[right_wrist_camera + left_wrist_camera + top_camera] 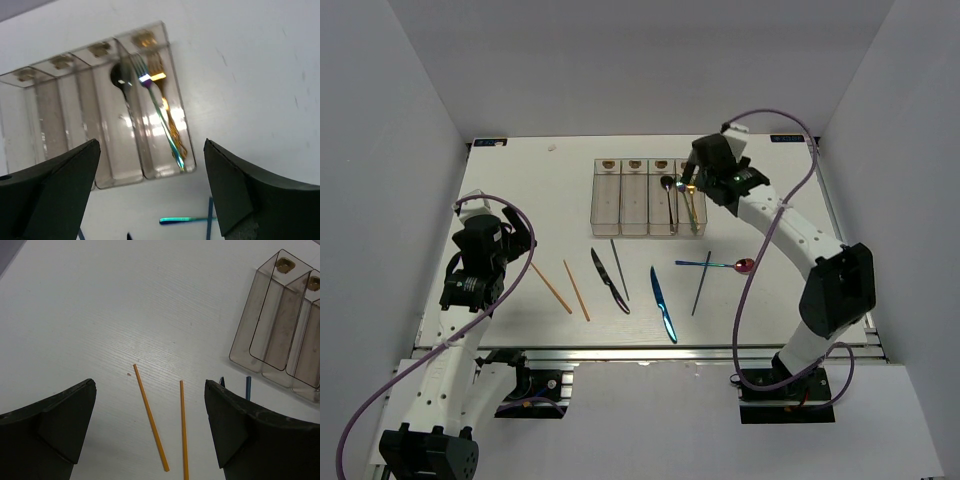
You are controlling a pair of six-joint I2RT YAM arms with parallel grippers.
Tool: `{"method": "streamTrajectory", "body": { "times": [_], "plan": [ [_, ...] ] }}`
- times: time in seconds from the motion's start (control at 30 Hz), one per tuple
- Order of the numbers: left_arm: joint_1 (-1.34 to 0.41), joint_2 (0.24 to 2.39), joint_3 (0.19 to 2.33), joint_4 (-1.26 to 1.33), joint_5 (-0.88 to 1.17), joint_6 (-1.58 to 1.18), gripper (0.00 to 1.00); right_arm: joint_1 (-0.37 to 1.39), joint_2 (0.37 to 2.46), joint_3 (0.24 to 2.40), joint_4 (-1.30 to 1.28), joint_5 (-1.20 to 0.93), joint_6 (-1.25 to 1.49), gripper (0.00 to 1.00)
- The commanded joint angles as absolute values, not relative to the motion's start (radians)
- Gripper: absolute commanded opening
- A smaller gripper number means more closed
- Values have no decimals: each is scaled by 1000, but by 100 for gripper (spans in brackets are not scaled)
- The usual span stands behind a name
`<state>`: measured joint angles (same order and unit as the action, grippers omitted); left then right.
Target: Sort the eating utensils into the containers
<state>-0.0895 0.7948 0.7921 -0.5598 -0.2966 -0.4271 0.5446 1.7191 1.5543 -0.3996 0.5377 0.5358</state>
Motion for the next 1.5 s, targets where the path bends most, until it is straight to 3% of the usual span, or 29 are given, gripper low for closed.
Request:
{"method": "streamTrajectory", "body": {
  "times": [0.0,0.33,0.57,0.67,0.8,0.97,1.1,1.47],
  "plan": [
    [-97,788,795,-548,-302,-422,98,545,1658,1412,-595,672,856,88],
    [-97,778,793,-548,-311,-425,98,545,1629,1223,-867,658,1356,71],
    [-101,778,792,-546,-298,-423,98,555,1545,1008,-429,471,1010,77],
    [-103,778,790,-545,-295,-422,98,557,1525,936,-278,382,901,65],
    [-103,784,790,-545,-290,-420,98,561,1600,985,-328,423,821,55],
    [-103,790,790,-543,-287,-420,98,578,1614,1009,-351,488,801,52],
    [-103,795,790,-543,-287,-420,98,578,1658,1032,-360,505,792,44],
    [-103,795,792,-543,-282,-419,98,578,1740,1055,-357,489,787,38]
  ]
}}
